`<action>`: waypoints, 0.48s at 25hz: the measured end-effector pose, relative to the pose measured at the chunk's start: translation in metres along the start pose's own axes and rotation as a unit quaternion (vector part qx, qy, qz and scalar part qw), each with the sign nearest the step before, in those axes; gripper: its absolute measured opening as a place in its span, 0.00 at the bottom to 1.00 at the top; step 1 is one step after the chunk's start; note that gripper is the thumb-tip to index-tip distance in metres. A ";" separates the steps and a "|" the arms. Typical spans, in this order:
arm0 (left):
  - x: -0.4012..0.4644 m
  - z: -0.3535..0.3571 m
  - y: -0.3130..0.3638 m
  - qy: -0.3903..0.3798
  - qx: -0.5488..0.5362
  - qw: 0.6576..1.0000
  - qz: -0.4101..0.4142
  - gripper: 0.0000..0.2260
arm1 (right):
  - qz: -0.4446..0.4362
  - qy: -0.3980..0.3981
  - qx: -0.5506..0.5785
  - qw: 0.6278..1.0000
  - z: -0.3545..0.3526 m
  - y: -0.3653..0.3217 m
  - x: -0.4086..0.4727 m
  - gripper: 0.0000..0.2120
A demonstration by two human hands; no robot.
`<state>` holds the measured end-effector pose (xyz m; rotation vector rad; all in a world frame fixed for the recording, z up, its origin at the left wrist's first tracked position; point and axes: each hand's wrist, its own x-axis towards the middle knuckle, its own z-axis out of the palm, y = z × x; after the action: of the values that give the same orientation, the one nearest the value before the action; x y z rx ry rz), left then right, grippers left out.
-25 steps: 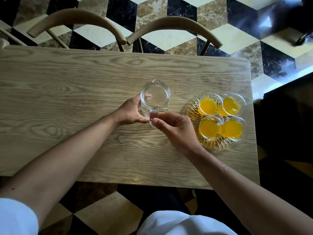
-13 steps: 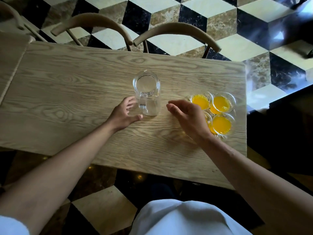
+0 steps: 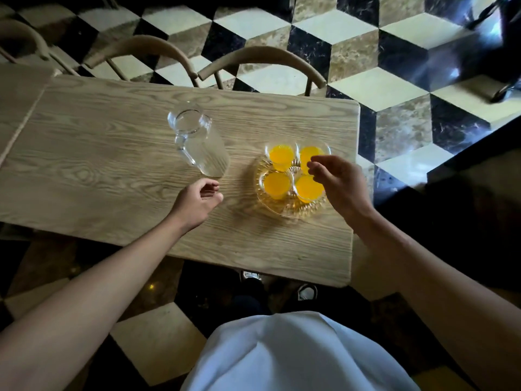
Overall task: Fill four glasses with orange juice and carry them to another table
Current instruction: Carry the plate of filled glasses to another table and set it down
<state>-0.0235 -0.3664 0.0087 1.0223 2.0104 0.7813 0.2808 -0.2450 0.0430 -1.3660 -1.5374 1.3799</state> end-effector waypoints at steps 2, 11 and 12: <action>0.003 0.012 0.014 0.011 0.003 1.000 0.013 0.11 | 0.001 0.009 0.003 1.000 -0.018 0.007 -0.004 0.19; 0.045 0.031 0.036 -0.019 0.011 0.999 0.036 0.10 | 0.025 0.075 -0.065 0.995 -0.039 0.036 0.002 0.12; 0.053 0.033 0.035 -0.023 0.013 0.999 0.036 0.09 | 0.032 0.083 -0.085 0.992 -0.039 0.039 0.005 0.12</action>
<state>-0.0039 -0.2977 0.0000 1.1224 1.9579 0.7635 0.3262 -0.2330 0.0135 -1.6036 -1.5397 1.1606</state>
